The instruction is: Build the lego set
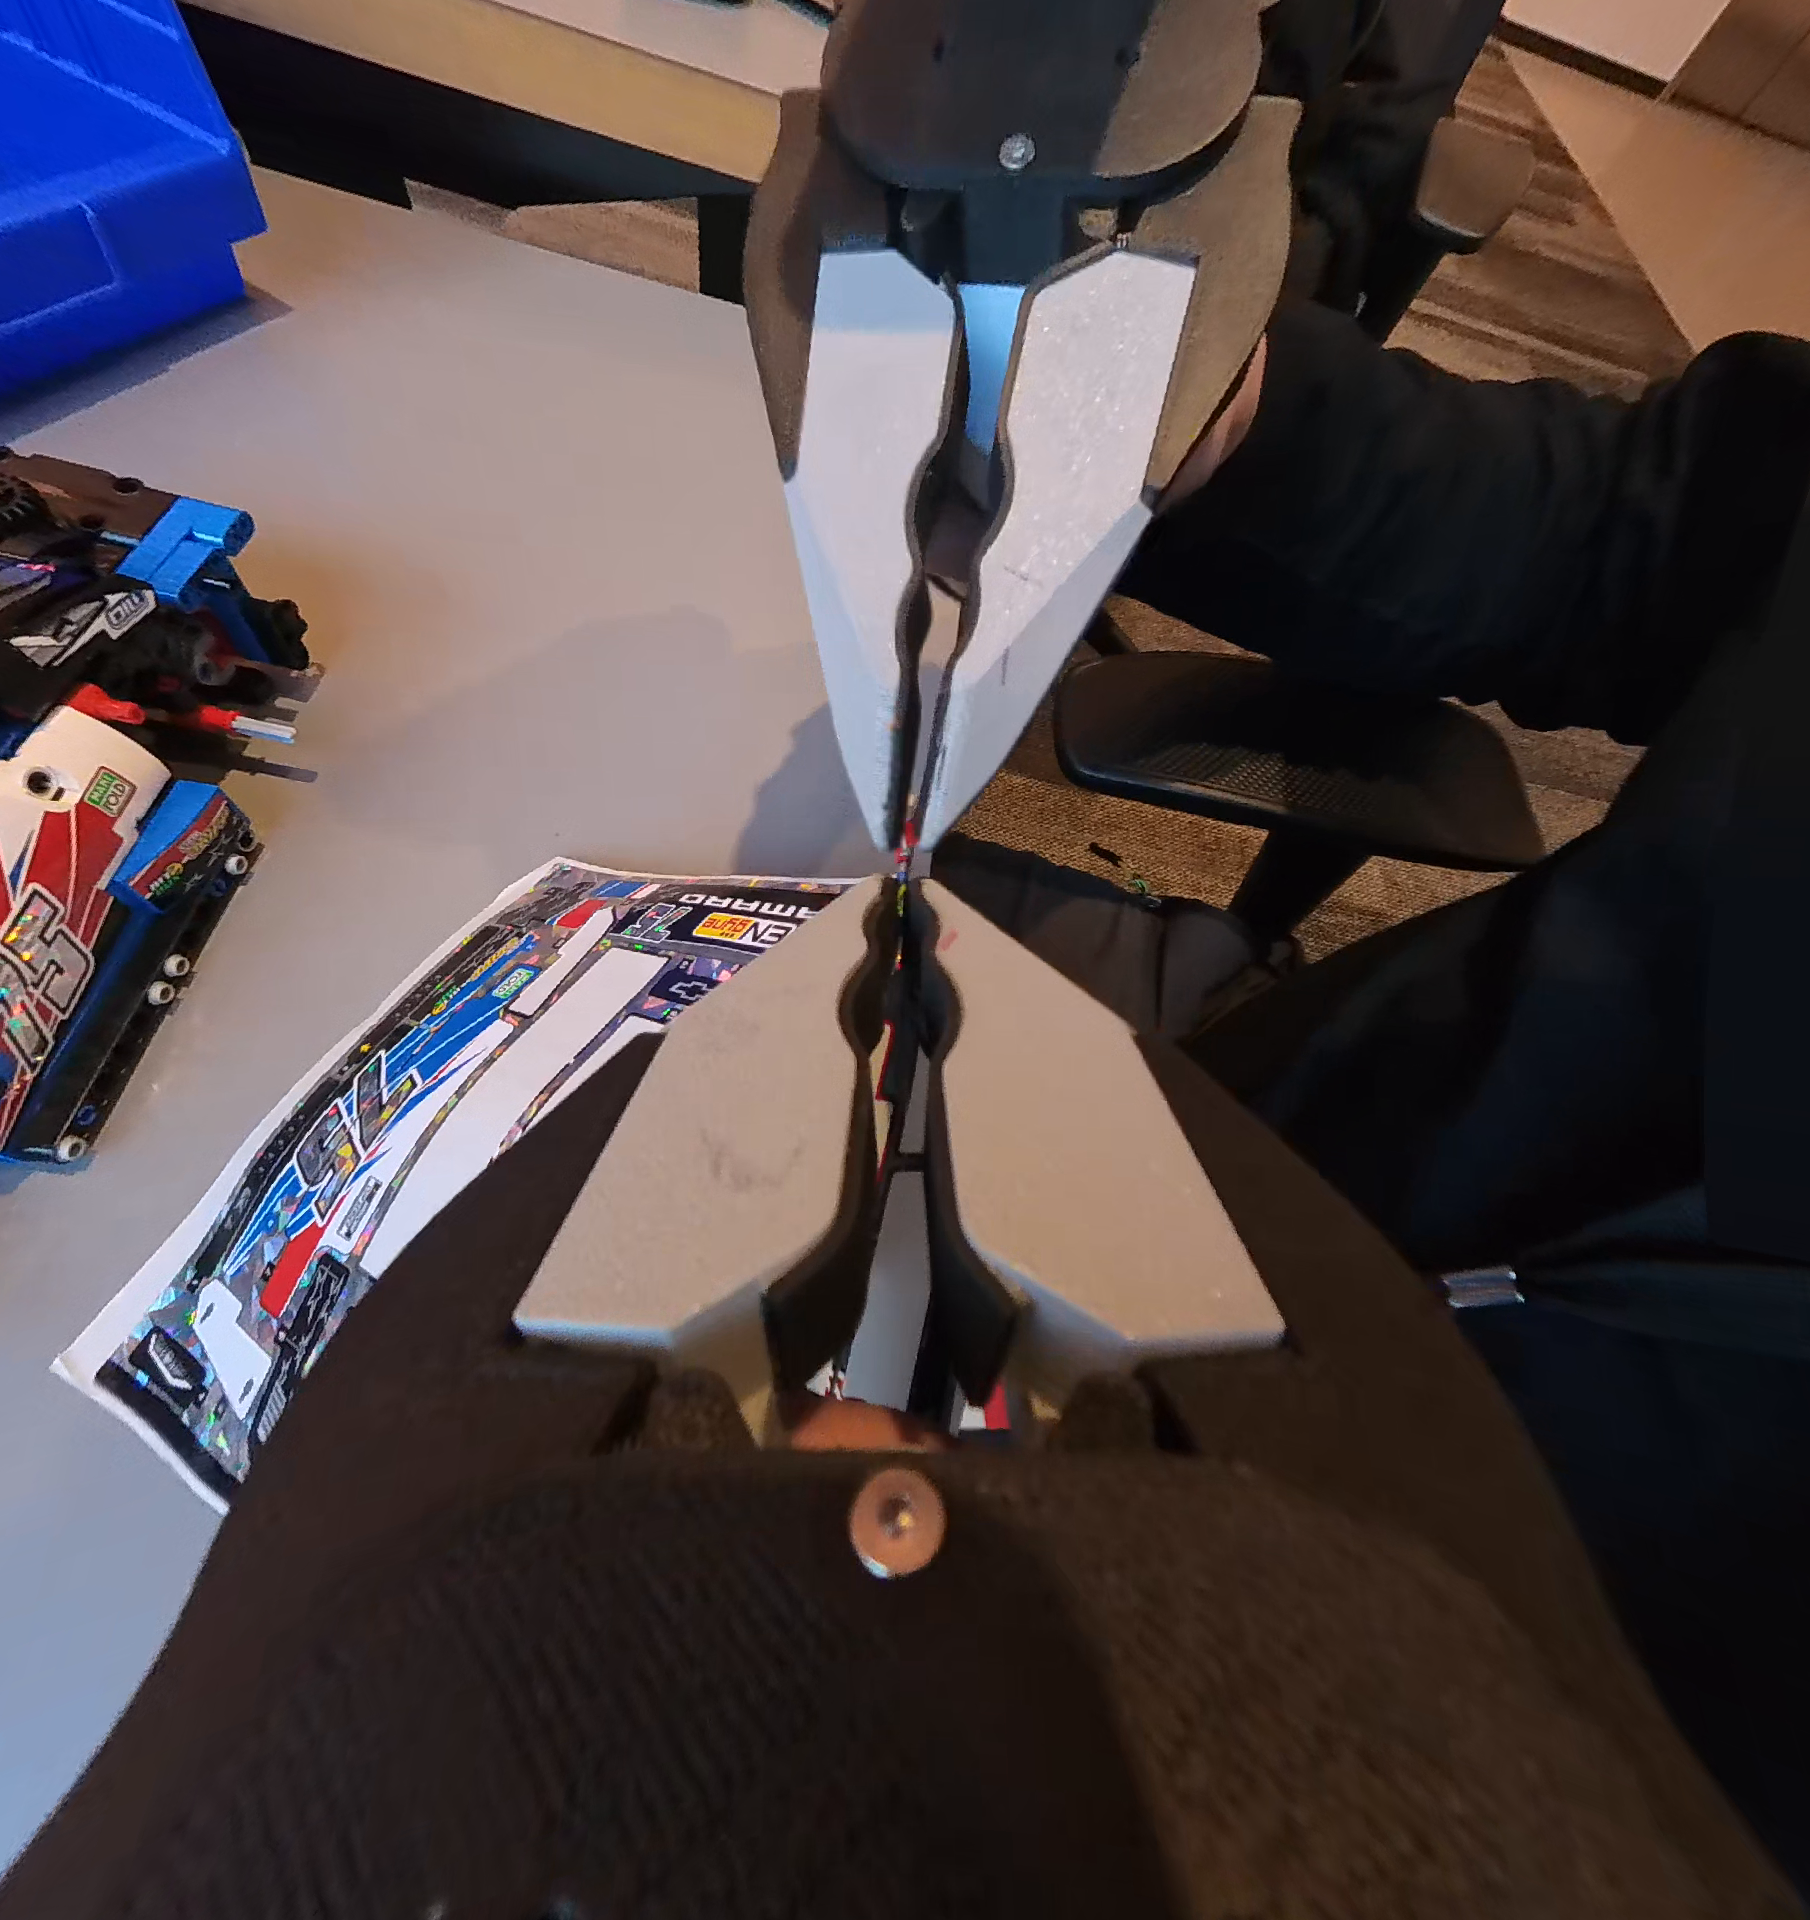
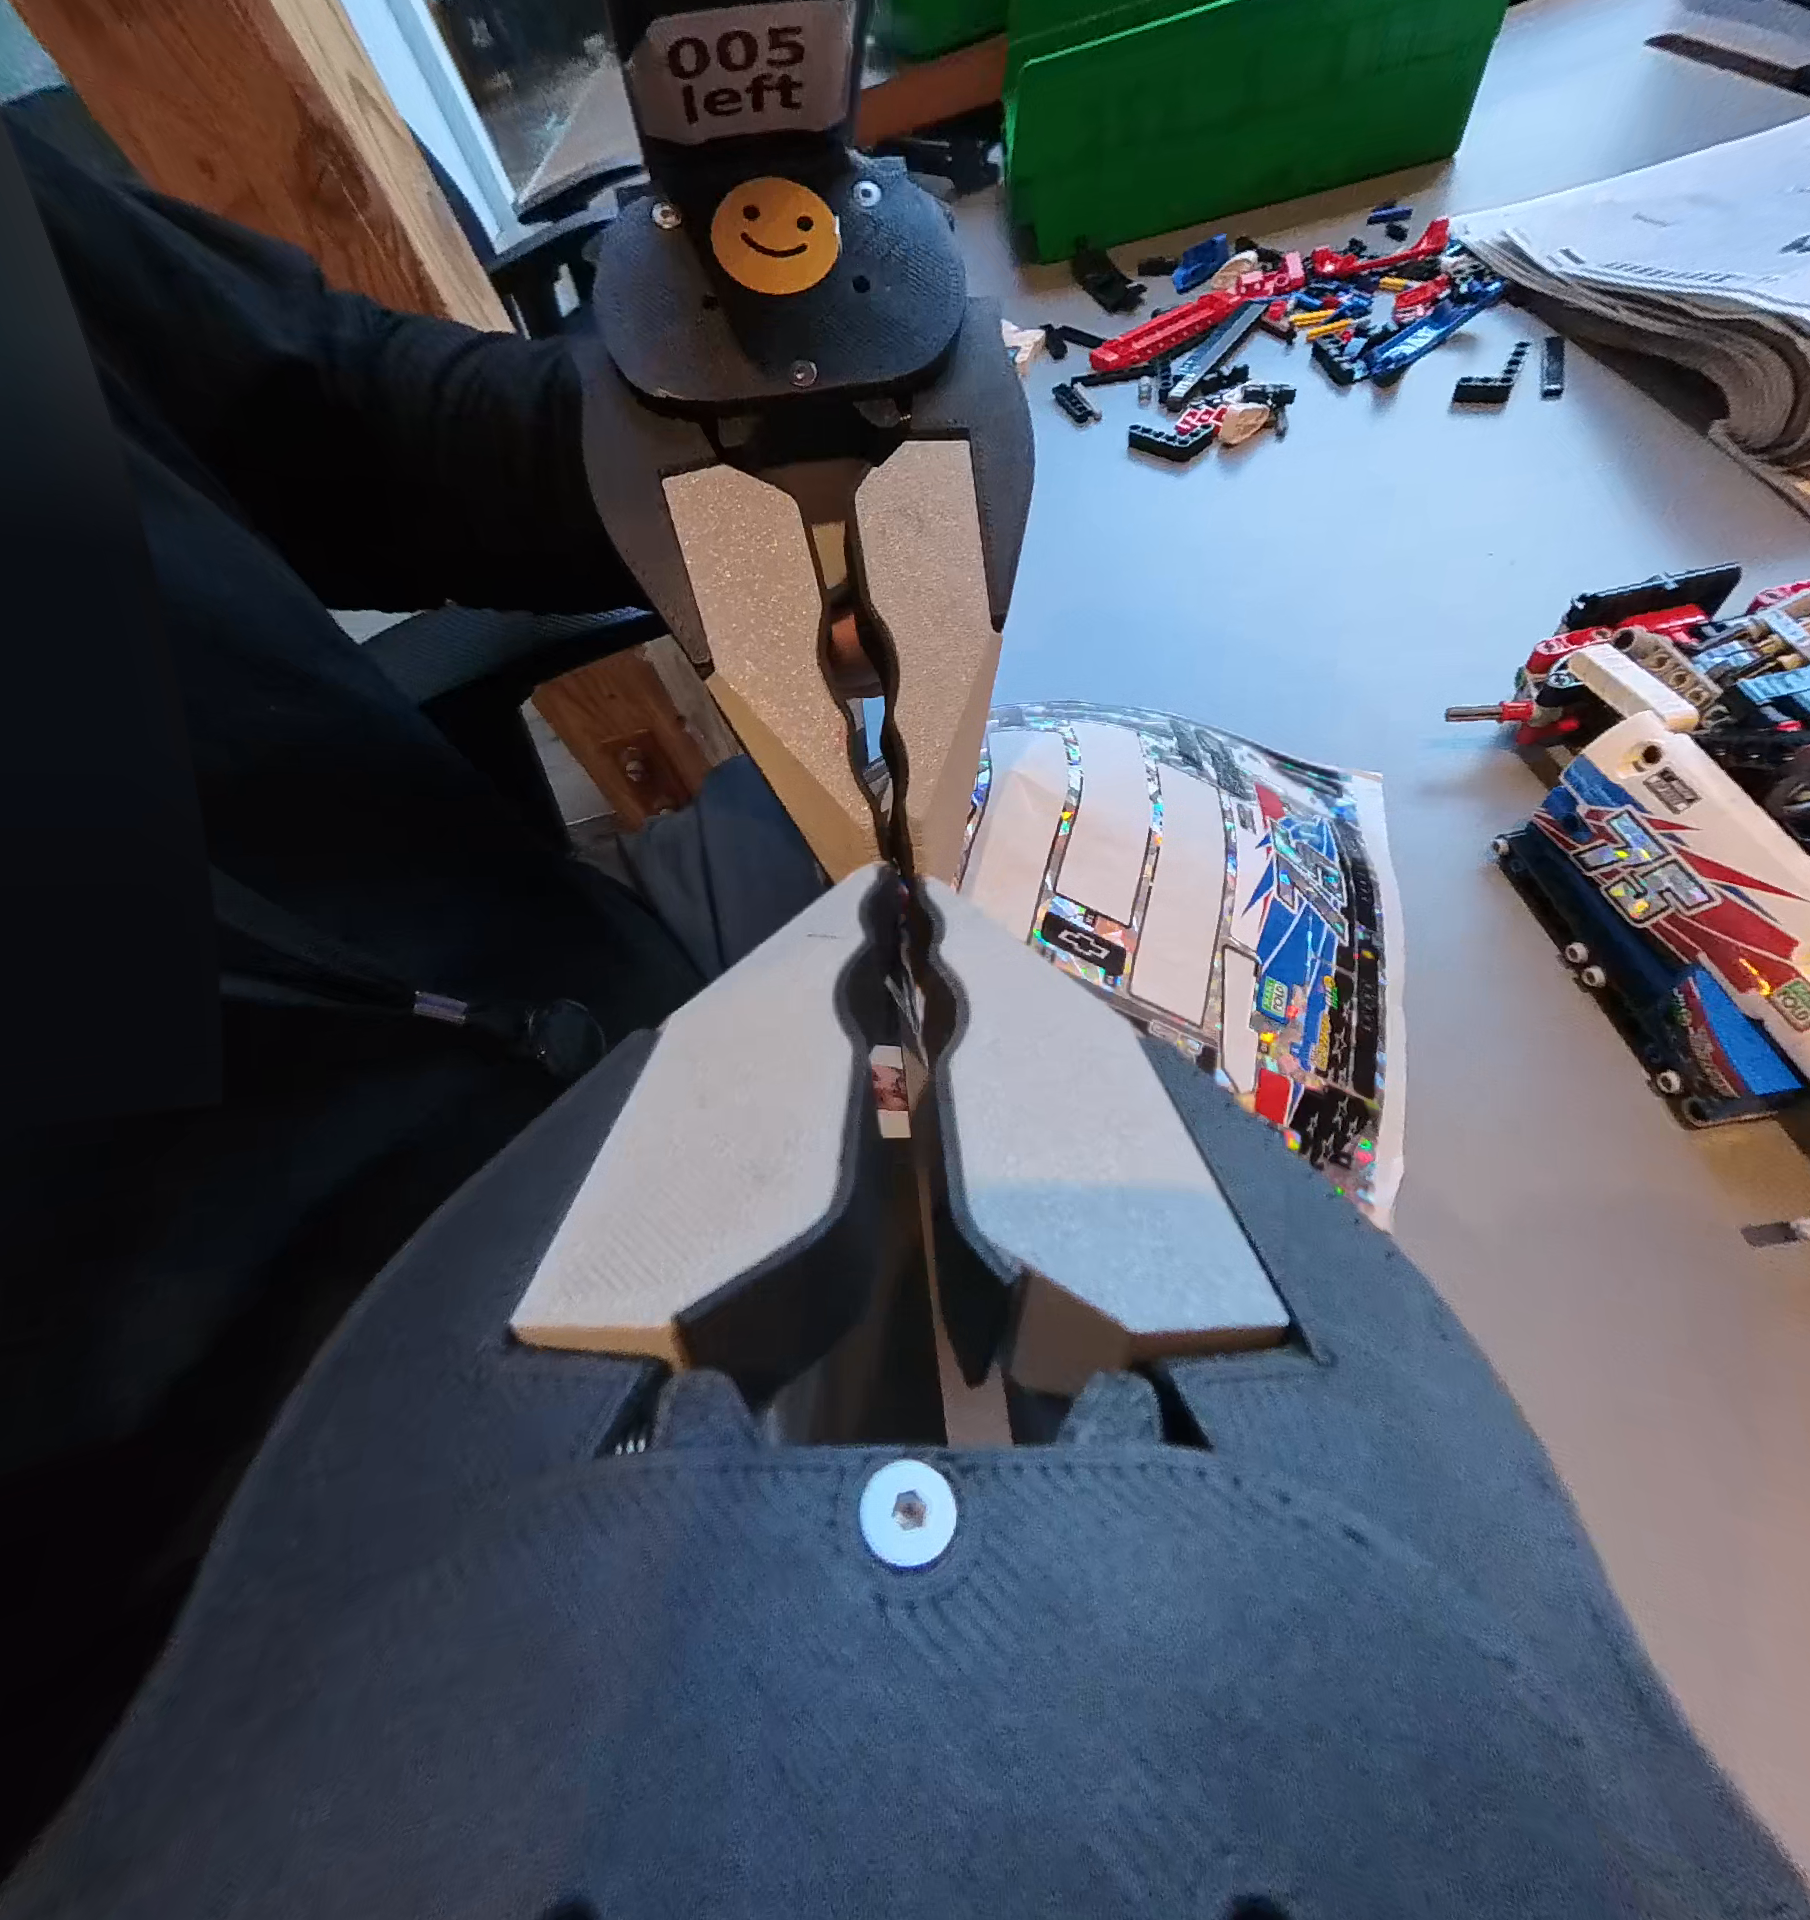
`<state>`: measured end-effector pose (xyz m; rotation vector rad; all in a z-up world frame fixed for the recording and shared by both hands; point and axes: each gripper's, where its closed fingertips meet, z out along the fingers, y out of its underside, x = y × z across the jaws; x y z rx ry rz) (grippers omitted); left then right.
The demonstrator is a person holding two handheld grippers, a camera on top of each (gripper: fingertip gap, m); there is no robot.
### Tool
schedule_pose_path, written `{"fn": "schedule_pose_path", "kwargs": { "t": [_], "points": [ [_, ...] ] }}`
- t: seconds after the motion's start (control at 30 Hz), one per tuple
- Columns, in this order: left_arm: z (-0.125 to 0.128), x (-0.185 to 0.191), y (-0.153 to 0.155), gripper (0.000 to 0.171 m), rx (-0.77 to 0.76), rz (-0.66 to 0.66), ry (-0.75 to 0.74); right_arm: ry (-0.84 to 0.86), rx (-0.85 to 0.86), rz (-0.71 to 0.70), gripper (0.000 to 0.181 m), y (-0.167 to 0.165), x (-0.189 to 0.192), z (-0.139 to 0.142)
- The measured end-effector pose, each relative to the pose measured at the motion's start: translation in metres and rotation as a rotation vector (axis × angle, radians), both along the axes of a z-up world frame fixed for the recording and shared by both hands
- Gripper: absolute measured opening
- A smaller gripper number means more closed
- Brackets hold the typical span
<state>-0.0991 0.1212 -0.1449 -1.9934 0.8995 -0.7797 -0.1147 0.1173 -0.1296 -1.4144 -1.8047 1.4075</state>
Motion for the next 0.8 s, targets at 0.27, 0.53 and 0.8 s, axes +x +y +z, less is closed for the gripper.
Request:
{"fn": "schedule_pose_path", "kwargs": {
  "t": [0.27,0.53,0.8],
  "points": [
    [-0.001,0.000,0.000,0.000,0.027,0.004,0.020,-0.026,-0.027,-0.065,0.000,0.011,-0.003,-0.006],
    [-0.009,-0.009,0.009,0.007,0.166,0.070,0.152,0.007,-0.135,-0.193,0.000,0.037,0.001,-0.002],
    [-0.033,-0.020,0.016,0.000,0.154,0.105,0.229,-0.069,-0.100,-0.260,0.003,0.042,0.018,-0.032]
  ]
}}
